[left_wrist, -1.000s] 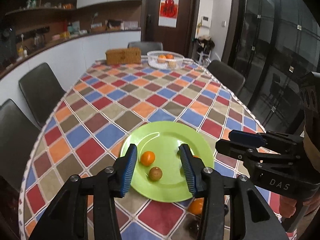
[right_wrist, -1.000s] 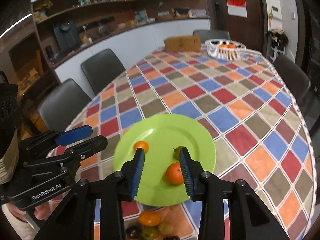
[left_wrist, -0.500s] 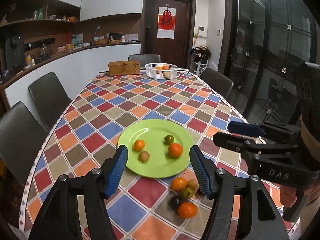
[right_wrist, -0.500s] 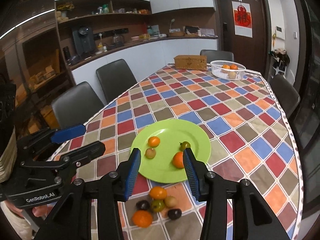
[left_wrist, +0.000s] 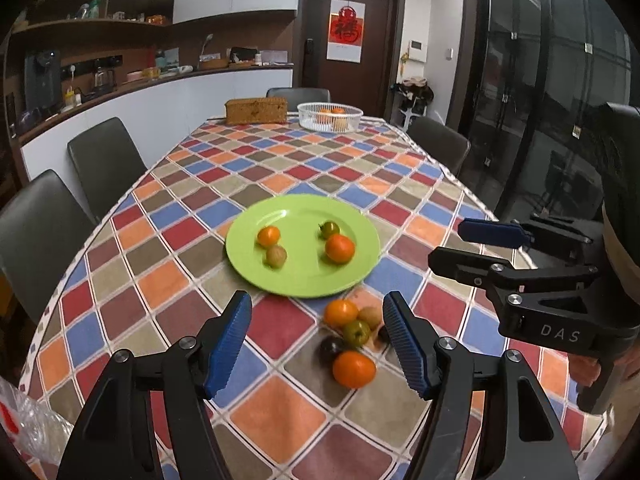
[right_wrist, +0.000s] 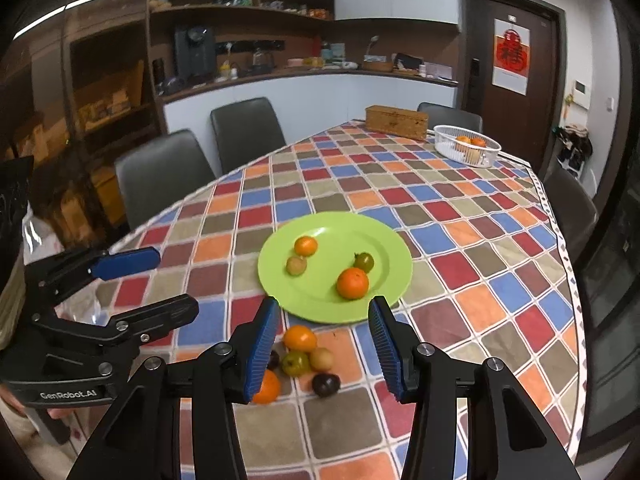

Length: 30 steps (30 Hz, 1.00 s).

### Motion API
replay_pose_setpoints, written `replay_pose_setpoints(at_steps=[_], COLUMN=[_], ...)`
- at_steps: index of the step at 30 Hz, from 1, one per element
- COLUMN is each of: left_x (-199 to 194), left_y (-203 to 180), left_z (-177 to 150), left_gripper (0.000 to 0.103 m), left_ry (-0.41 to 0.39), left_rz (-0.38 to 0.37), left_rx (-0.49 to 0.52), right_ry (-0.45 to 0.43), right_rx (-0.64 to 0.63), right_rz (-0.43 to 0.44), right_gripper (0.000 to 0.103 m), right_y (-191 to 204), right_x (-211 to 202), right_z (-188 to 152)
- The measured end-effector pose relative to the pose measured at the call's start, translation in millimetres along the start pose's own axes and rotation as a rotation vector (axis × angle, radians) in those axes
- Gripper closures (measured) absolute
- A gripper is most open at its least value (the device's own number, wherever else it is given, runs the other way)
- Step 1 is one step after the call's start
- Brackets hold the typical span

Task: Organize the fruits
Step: 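Withdraw both tools from the plate toward the remaining fruits, then grasp the dark plum with the right tool while the left tool grasps the large orange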

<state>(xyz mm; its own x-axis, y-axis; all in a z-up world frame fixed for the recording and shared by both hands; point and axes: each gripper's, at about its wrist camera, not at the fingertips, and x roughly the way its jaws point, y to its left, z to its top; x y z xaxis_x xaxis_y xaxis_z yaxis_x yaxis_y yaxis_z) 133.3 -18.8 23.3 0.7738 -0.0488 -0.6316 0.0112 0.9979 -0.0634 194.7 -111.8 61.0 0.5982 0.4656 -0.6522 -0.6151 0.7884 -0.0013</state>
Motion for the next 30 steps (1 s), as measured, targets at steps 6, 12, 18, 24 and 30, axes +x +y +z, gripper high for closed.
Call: replay_pose_setpoints(at_steps=[6, 12, 18, 24, 30], left_x=[12, 28, 44, 59, 71], left_y=[-9, -18, -22, -22, -25], left_z=[-20, -39, -50, -57, -61], left_gripper=[0.036, 0.036, 0.036, 0.036, 0.041], left_ry=[0.034, 0.09, 0.127, 0.161, 0.188], left_rz=[-0.007, -0.02, -0.032, -0.049, -0.064], left_rx=[0.014, 0.036, 0.051, 0.057, 0.073], right_ry=[0.051, 0.096, 0.139, 0.185, 0.205], right_rx=[-0.052, -0.078, -0.098, -0.108, -0.108], right_rz=[0.027, 0.038, 0.058, 0.08, 0.09], right_gripper=[0.055, 0.055, 0.055, 0.056, 0.056], right_y=[1, -2, -5, -6, -9], right_x=[11, 24, 40, 58, 71], right_z=[-23, -41, -55, -67, -73])
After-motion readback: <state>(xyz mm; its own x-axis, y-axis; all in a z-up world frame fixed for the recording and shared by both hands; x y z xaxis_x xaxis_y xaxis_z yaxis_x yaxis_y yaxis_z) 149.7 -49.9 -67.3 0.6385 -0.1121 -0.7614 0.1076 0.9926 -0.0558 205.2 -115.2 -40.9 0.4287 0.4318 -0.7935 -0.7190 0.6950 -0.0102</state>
